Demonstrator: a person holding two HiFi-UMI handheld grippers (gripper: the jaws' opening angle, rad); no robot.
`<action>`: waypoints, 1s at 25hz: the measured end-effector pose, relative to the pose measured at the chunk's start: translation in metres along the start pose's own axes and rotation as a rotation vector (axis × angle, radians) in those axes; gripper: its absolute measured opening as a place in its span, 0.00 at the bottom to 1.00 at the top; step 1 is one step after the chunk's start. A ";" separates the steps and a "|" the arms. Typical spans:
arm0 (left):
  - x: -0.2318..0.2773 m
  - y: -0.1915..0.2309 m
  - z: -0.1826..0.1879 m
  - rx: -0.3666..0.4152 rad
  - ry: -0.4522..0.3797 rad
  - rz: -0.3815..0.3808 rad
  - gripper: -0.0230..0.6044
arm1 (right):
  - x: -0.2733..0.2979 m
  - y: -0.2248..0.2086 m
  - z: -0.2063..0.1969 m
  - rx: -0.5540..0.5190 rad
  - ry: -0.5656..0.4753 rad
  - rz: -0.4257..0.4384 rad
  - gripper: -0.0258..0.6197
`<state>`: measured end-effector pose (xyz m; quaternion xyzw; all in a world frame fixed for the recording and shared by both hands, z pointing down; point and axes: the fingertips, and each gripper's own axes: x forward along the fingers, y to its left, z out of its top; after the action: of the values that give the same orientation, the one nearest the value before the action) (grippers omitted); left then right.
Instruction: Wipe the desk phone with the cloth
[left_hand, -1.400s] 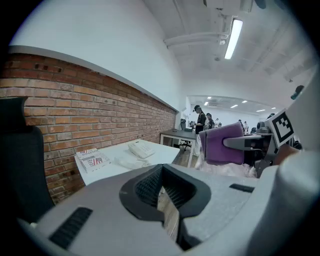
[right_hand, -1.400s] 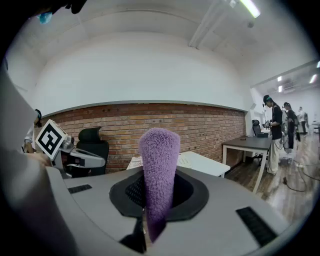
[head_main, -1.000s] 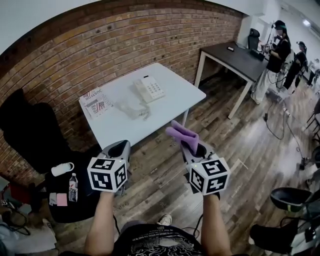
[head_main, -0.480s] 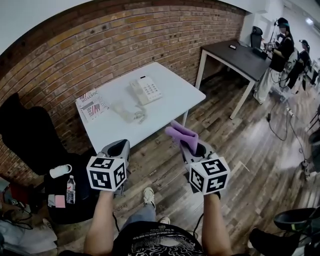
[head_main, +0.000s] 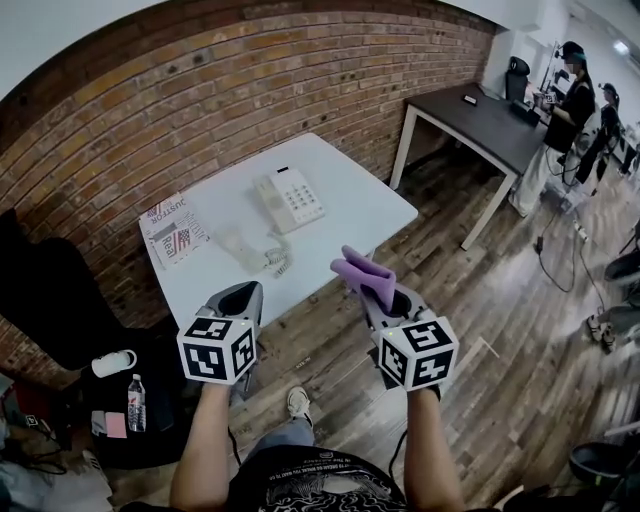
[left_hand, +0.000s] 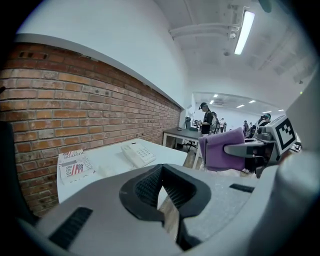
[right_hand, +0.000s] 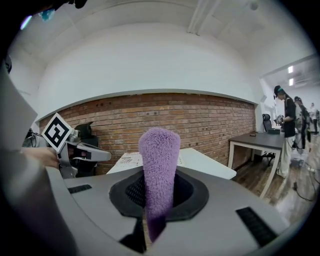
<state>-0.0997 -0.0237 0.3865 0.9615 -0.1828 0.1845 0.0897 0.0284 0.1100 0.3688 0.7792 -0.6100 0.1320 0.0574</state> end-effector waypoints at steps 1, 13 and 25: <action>0.008 0.006 0.003 -0.002 0.003 -0.002 0.05 | 0.010 -0.003 0.002 0.001 0.005 0.001 0.11; 0.097 0.090 0.045 -0.026 0.019 -0.019 0.05 | 0.131 -0.032 0.035 0.006 0.056 -0.016 0.11; 0.159 0.155 0.056 -0.065 0.037 -0.025 0.05 | 0.221 -0.051 0.053 -0.023 0.098 -0.024 0.11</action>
<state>-0.0034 -0.2300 0.4130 0.9567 -0.1751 0.1950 0.1263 0.1338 -0.0975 0.3826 0.7785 -0.5984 0.1624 0.0980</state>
